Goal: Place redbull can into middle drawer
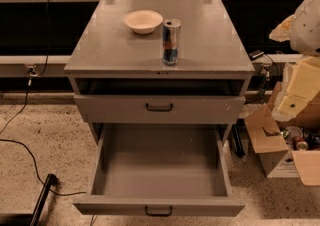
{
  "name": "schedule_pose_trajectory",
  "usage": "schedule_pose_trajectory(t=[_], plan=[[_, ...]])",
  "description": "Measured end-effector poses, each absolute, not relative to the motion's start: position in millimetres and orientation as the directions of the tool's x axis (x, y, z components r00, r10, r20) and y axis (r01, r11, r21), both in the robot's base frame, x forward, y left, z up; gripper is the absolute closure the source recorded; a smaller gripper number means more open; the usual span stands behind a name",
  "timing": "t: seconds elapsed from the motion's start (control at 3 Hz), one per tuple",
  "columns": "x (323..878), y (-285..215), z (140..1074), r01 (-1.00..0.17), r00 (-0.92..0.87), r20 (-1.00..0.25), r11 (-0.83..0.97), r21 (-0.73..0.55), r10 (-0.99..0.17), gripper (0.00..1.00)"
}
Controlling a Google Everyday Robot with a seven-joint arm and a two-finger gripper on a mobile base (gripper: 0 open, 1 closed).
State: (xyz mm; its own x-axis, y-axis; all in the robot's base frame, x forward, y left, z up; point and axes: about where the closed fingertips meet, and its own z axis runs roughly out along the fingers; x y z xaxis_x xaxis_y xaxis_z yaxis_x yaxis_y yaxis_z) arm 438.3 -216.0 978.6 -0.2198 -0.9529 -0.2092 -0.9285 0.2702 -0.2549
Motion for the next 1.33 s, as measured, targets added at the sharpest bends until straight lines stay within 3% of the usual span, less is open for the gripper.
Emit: schedule_pose_trajectory(t=[0.67, 1.33], plan=[[448.9, -208.3, 970.8, -0.939, -0.188, -0.28, 0.256, -0.228, -0.941, 0.0], [543.3, -180.6, 957.2, -0.943, -0.101, -0.58, 0.263, -0.203, -0.808, 0.0]])
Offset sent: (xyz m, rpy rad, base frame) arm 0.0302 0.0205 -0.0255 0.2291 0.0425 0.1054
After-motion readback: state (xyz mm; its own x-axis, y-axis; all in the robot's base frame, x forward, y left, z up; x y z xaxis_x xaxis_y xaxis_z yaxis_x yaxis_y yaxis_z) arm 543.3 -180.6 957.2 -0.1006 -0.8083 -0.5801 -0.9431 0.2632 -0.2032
